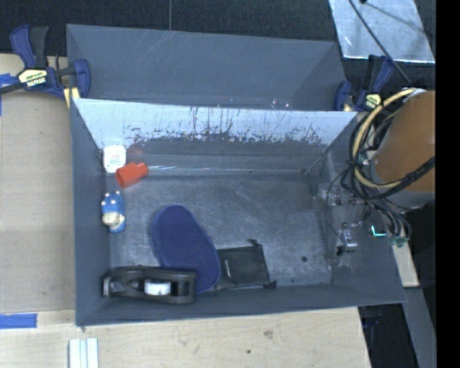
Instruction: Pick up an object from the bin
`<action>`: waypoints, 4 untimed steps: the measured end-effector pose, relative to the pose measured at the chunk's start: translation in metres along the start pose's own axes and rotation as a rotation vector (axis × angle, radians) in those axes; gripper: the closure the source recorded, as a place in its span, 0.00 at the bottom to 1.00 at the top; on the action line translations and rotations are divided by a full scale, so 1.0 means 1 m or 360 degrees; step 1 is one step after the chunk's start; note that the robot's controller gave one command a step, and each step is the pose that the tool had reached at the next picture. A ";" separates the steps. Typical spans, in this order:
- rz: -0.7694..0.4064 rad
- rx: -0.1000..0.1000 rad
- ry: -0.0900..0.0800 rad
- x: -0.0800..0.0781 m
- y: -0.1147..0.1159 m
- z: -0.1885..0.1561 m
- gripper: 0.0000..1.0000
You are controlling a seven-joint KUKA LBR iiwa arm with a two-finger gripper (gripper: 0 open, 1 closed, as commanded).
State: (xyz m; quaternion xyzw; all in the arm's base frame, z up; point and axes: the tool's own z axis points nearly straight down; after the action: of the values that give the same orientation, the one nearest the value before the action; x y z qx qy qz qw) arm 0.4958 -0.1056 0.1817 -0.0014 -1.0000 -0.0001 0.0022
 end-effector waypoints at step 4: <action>-0.0429 0.0004 -0.0024 -0.008 0.123 -0.002 1.00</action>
Offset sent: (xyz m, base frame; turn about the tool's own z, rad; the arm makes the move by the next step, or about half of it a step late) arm -0.0009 0.0803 -0.1073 -0.1817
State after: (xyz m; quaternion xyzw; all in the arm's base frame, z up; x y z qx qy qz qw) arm 0.5042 0.0175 0.1835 0.1329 -0.9911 0.0008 -0.0055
